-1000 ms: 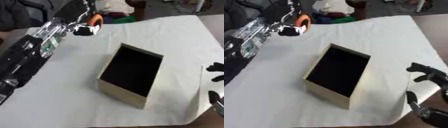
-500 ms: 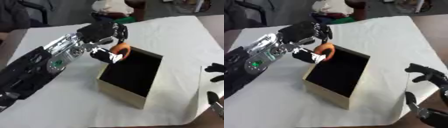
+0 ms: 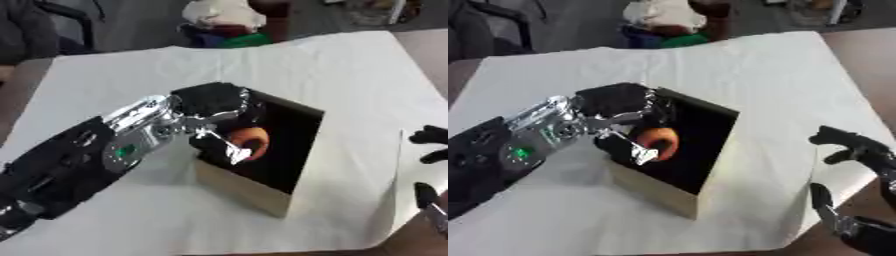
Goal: Pick up objects on the table and place them in the box.
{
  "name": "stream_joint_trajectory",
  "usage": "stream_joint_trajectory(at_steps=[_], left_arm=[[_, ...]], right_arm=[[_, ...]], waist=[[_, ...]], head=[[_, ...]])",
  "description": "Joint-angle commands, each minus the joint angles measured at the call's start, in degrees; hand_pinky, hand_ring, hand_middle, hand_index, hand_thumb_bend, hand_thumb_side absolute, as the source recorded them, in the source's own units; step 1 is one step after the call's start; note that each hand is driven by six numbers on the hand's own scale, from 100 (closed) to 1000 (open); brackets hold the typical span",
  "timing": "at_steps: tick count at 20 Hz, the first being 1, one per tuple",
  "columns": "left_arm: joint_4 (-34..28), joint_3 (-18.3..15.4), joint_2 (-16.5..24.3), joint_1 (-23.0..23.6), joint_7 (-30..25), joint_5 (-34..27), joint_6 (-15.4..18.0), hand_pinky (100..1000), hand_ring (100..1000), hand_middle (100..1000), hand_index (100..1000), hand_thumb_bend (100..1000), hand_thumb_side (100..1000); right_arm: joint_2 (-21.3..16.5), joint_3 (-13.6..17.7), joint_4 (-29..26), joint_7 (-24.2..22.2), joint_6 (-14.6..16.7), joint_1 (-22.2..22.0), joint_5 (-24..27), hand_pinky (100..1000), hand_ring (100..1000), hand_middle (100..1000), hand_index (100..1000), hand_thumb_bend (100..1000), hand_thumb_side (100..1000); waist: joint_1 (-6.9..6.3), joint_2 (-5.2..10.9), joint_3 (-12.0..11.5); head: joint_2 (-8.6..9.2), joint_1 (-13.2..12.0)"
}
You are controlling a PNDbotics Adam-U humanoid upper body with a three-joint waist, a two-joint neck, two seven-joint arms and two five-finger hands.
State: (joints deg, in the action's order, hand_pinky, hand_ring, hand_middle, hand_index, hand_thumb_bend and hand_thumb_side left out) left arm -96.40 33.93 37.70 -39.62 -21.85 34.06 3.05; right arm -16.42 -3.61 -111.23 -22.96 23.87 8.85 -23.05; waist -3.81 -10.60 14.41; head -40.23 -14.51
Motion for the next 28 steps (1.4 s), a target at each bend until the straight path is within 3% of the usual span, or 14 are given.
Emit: stream_joint_trajectory(at_steps=[1, 5, 7, 12, 19, 24, 28], left_arm=[[-0.9, -2.9, 1.0, -0.6, -3.1, 1.5, -1.1, 789, 729, 760, 881, 198, 427], [-3.7, -5.1, 2.1, -0.2, -3.2, 5.2, -3.0, 803, 745, 788, 971, 399, 500], [-4.8, -6.0, 2.5, 0.2, -2.6, 6.8, -3.6, 806, 748, 791, 978, 444, 517], [-8.3, -9.2, 3.7, 1.8, -0.1, 7.1, -5.9, 802, 739, 774, 956, 433, 537], [-15.2, -18.2, 5.1, 7.3, 6.1, 4.7, -11.9, 794, 725, 759, 944, 450, 572], [-18.0, -24.9, 3.3, 11.4, 10.6, 2.2, -16.2, 777, 704, 741, 930, 458, 618], [-18.2, -29.3, 0.9, 13.6, 14.0, -0.1, -17.7, 773, 698, 735, 925, 445, 641]], right_arm=[[-0.8, 0.1, -0.8, -0.1, 0.0, 0.6, 0.3, 665, 895, 803, 972, 100, 284], [-0.9, 0.1, -0.8, 0.0, -0.1, 0.5, 0.2, 665, 895, 803, 972, 100, 283], [-0.9, 0.1, -0.8, 0.0, -0.1, 0.5, 0.2, 666, 896, 803, 972, 100, 283], [-0.9, 0.2, -0.8, 0.1, -0.1, 0.4, 0.1, 665, 896, 803, 972, 100, 280], [-0.9, 0.4, -0.9, 0.4, -0.3, 0.4, -0.1, 665, 897, 803, 972, 100, 280], [-0.8, 0.6, -0.9, 0.6, -0.4, 0.3, -0.3, 665, 897, 803, 971, 100, 277], [-0.7, 0.8, -0.9, 0.8, -0.5, 0.1, -0.4, 665, 897, 803, 971, 100, 275]], waist=[[0.25, 0.73, -0.2], [0.3, 0.75, -0.5], [0.35, 0.76, -0.7], [0.52, 0.72, -1.0], [0.62, 0.54, -2.3], [0.84, 0.43, -3.4], [1.02, 0.64, -3.6]], head=[[0.62, 0.2], [0.65, 0.3], [0.64, 0.4], [0.64, 0.5], [0.66, 0.9], [0.46, 1.2], [0.15, 1.1]])
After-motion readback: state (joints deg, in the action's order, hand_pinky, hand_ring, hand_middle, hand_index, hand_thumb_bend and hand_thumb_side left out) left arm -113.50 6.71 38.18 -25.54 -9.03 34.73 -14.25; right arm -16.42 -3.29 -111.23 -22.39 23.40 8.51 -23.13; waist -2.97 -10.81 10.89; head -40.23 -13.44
